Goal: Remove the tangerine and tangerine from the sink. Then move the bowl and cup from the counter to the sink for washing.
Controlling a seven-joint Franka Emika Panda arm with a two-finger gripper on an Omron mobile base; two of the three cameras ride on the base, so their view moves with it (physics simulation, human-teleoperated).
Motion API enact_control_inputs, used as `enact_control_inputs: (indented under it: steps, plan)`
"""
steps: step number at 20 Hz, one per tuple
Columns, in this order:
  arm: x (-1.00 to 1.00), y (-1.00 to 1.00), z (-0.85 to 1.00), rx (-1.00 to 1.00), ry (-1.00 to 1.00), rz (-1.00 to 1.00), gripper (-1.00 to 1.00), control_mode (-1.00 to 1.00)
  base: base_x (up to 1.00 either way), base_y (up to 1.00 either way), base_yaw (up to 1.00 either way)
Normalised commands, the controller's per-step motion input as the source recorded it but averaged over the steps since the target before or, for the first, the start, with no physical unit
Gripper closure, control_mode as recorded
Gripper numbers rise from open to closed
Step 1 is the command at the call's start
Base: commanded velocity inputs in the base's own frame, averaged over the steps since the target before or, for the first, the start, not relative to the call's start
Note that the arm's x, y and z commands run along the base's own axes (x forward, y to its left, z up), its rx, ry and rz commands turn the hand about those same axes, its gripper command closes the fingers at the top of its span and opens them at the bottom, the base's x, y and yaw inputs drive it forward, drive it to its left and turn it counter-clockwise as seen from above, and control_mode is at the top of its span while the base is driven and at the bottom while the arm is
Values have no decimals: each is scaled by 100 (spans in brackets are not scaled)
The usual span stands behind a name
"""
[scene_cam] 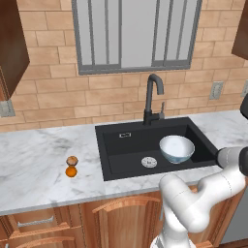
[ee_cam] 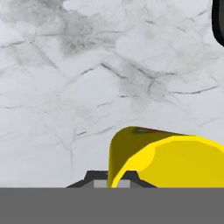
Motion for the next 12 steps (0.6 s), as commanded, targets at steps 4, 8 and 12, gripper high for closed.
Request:
enact_control_inputs:
  steps: [4,8,12]
  plan:
    - [-12,0,19,0,0,-8,100,-100,0,0,0]
    - [-12,4,23,-4,0,-10,100,-100,0,0,0]
    - [-12,15,25,-7,0,-10,100,-100,0,0,0]
